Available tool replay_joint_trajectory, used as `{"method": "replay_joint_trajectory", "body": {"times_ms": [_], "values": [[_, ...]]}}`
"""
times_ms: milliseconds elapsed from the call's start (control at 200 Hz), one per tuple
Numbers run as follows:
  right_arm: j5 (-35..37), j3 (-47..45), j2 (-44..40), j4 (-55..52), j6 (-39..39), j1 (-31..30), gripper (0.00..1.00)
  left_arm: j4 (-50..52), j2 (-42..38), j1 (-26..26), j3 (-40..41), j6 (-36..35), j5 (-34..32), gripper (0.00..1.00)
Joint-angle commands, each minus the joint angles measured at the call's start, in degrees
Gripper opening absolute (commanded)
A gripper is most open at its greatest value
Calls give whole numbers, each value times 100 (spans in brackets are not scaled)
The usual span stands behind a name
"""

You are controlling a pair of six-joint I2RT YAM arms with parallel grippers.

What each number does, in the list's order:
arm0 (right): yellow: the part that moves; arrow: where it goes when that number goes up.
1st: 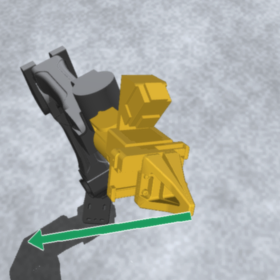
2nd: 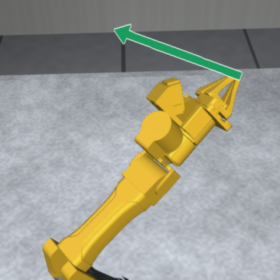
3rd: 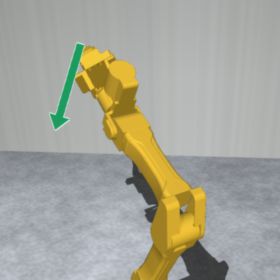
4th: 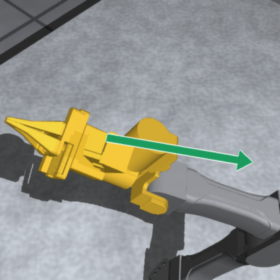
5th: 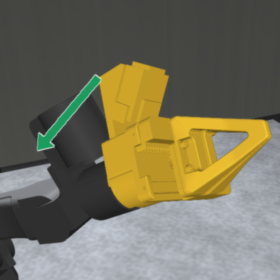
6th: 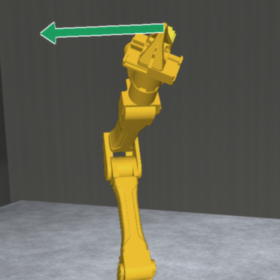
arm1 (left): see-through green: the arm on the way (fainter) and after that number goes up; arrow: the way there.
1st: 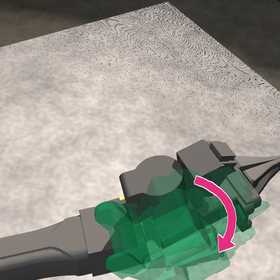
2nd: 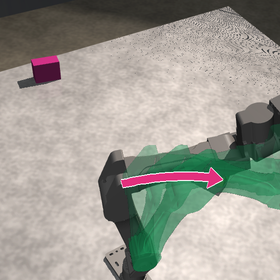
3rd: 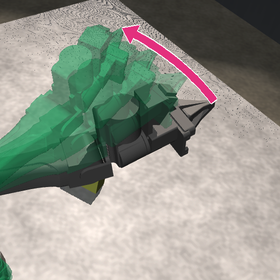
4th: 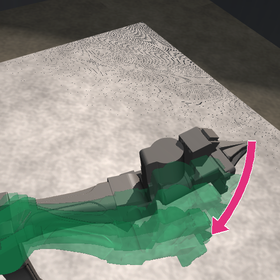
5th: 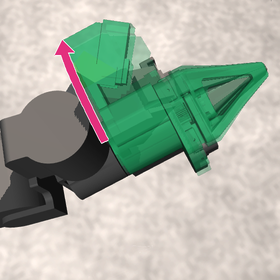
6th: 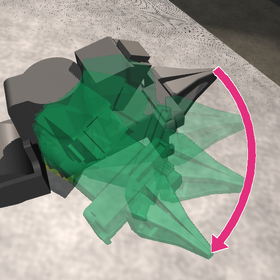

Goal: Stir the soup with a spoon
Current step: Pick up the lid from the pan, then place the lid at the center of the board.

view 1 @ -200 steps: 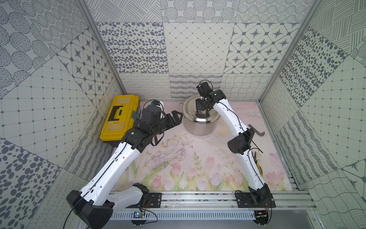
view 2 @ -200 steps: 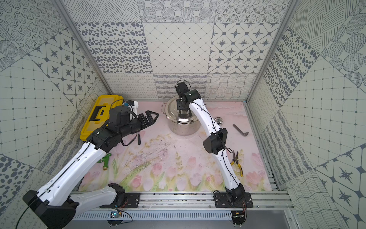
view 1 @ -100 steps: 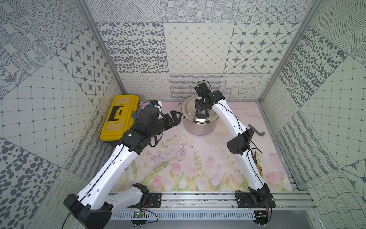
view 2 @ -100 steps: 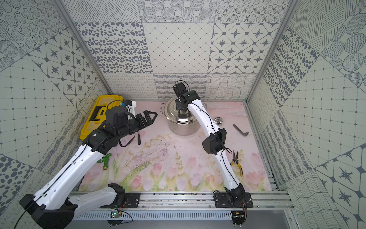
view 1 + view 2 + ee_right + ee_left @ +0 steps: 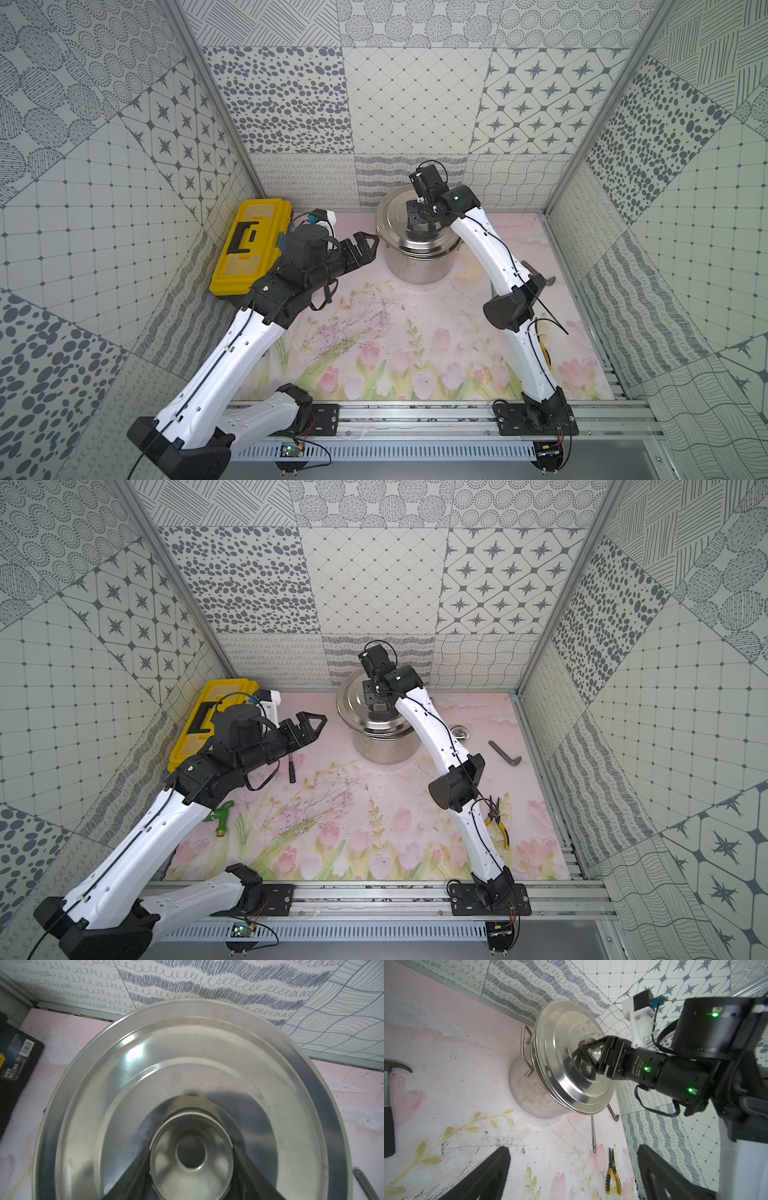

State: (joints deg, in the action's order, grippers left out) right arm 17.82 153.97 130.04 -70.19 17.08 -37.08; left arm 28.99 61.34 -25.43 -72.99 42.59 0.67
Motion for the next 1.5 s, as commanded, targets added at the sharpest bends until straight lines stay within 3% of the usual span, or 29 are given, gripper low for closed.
{"method": "replay_joint_trajectory", "body": {"times_ms": [0, 355, 710, 955, 1191, 1496], "values": [[-72, -443, -785, 366, -3, -312, 31, -108, -178, -5, -48, -207, -264, 99], [-188, -3157, -2762, 633, 289, -1801, 27, 71, -626, -9, -158, -14, -846, 99], [185, -6064, -4287, 1350, 1546, -3599, 27, 879, -861, -13, -488, 343, -865, 99], [255, -6918, -3861, 1788, 2123, -4324, 27, 1329, -1230, -10, -375, 420, -711, 99], [397, -7031, -3043, 2418, 2307, -4228, 31, 1458, -1428, -25, -354, 651, -496, 99], [283, -6839, -2140, 2899, 2040, -3705, 29, 1642, -1439, -14, -433, 802, -192, 99]]}}
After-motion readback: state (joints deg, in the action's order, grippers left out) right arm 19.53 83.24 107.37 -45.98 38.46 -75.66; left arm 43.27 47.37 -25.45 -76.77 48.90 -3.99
